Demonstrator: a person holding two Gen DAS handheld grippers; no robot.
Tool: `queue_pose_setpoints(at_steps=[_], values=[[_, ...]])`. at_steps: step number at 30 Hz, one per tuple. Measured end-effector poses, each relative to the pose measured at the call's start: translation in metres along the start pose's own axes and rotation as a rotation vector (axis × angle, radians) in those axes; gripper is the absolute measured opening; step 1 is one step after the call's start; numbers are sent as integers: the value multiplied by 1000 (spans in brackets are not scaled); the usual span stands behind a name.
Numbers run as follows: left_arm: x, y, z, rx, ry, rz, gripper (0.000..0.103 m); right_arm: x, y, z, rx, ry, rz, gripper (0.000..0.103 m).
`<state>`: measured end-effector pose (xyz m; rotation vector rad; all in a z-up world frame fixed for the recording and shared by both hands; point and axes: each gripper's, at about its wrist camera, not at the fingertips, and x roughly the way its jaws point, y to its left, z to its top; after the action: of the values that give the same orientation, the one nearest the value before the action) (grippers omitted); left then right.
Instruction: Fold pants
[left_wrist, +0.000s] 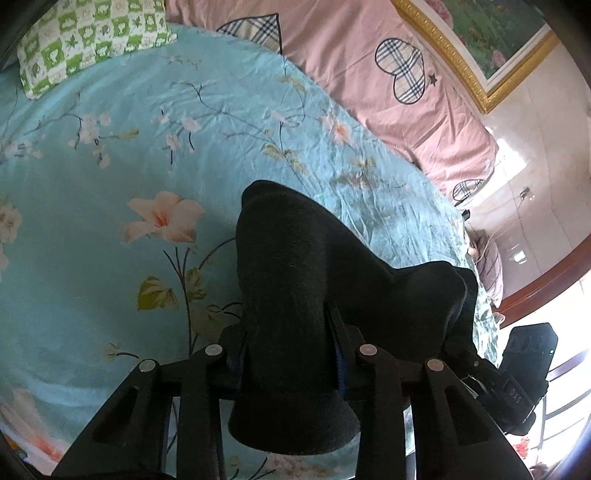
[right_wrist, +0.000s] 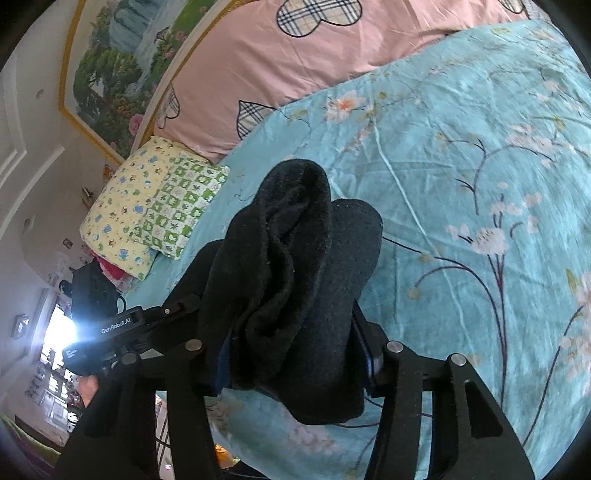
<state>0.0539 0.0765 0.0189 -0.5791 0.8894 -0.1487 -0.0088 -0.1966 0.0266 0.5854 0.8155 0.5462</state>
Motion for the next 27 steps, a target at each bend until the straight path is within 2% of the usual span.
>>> queue_pose_setpoints(at_steps=[10, 17, 27], values=[[-40, 13, 11, -7, -97, 37, 33, 20, 31, 14, -68, 24, 67, 52], [-65, 35, 23, -45, -174, 86, 33, 51, 59, 34, -131, 52, 125, 52], [-84, 68, 45, -91, -231, 148, 33, 101, 92, 56, -190, 93, 179, 52]])
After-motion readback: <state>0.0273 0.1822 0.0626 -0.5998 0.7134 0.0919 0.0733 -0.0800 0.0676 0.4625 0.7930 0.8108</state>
